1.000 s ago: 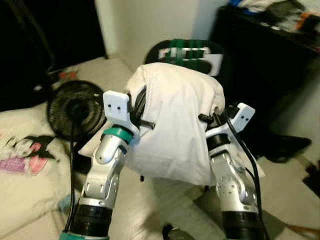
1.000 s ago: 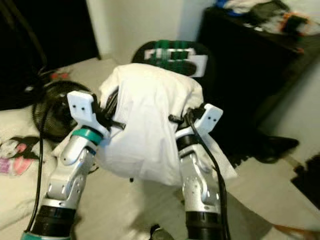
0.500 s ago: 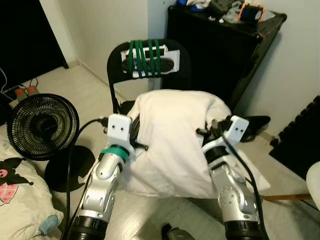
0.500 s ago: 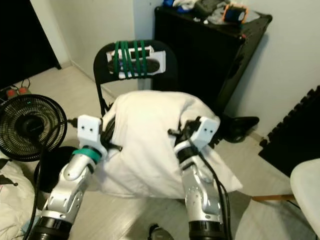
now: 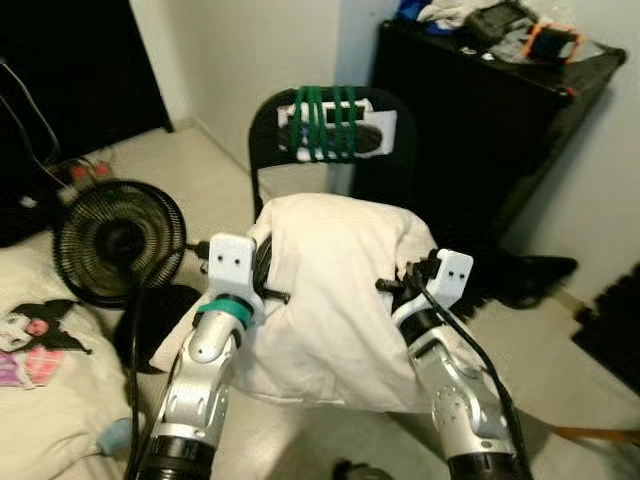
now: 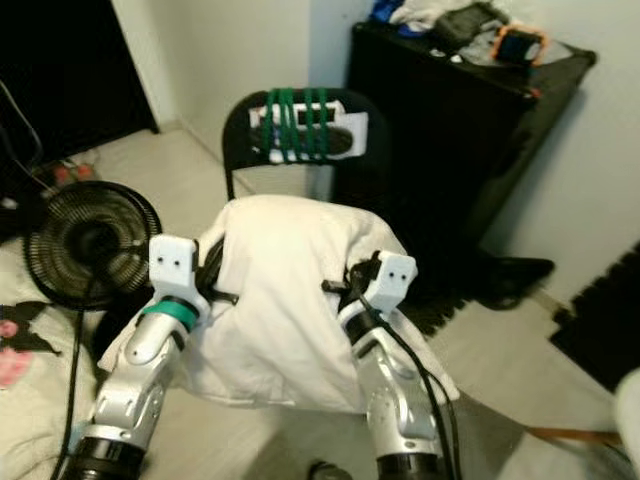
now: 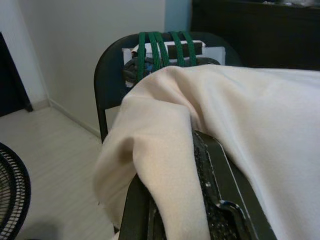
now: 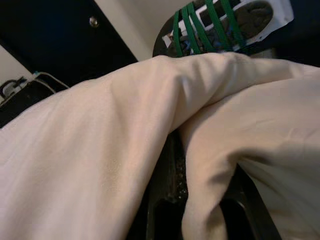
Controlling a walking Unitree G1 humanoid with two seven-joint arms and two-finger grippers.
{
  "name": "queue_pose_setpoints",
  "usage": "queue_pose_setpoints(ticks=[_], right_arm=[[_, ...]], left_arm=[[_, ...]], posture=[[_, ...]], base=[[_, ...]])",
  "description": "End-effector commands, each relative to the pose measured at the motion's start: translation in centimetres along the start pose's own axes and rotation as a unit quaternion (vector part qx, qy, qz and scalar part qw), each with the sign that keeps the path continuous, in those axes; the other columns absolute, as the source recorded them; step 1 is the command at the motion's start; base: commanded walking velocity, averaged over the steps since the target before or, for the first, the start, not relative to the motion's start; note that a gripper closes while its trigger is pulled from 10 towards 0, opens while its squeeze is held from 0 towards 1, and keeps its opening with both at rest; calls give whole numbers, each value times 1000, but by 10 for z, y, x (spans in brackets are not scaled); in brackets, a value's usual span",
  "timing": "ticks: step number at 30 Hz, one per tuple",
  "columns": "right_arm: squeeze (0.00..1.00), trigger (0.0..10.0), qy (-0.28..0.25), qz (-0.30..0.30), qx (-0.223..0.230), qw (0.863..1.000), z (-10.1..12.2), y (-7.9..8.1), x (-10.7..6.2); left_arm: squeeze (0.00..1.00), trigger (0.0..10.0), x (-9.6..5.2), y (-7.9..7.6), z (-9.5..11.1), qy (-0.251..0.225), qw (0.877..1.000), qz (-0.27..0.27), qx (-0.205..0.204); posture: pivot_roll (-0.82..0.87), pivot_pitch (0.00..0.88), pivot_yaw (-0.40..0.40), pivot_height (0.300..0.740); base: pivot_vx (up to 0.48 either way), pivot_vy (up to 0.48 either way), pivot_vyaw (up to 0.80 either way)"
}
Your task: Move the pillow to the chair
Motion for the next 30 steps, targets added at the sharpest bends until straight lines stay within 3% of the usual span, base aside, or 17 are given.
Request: queue_pose_setpoints(ticks=[1, 8, 21, 25, 30], right_arm=[[0, 10000, -38, 71, 22, 996, 15, 35, 6], [0, 10000, -43, 88, 18, 995, 18, 42, 7], [0, 10000, -35, 81, 26, 996, 15, 39, 5], [0, 10000, -32, 71, 29, 997, 14, 34, 5], [0, 10000, -37, 69, 22, 997, 15, 34, 5]], left_arm=[[0, 10000, 3, -17, 1, -8, 999, -33, 4], [0, 10000, 3, -19, 1, -8, 999, -32, -4], [0, 10000, 3, -20, -1, -5, 999, -36, -9], [0, 10000, 2, -23, -2, -3, 999, -42, -12], [0, 10000, 3, -23, -1, -4, 999, -42, -12]], posture=[[-29, 31, 70, 740], [-27, 42, 66, 740], [-28, 50, 72, 740], [-26, 51, 74, 740], [-23, 51, 76, 740]], base=[[296, 0, 0], [292, 0, 0], [274, 0, 0], [256, 0, -800], [263, 0, 0]])
Point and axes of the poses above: a point about 5 cm out from each wrist's last joint towards the gripper, its own x axis pointing out of the wrist towards the gripper, its own z axis along the axis of the wrist's last joint, y = z × x, the point moved 3 cm from there along x, pointing out of the wrist towards the gripper, and after that the axes turned 14 degrees about -x, right-handed, at the moved point
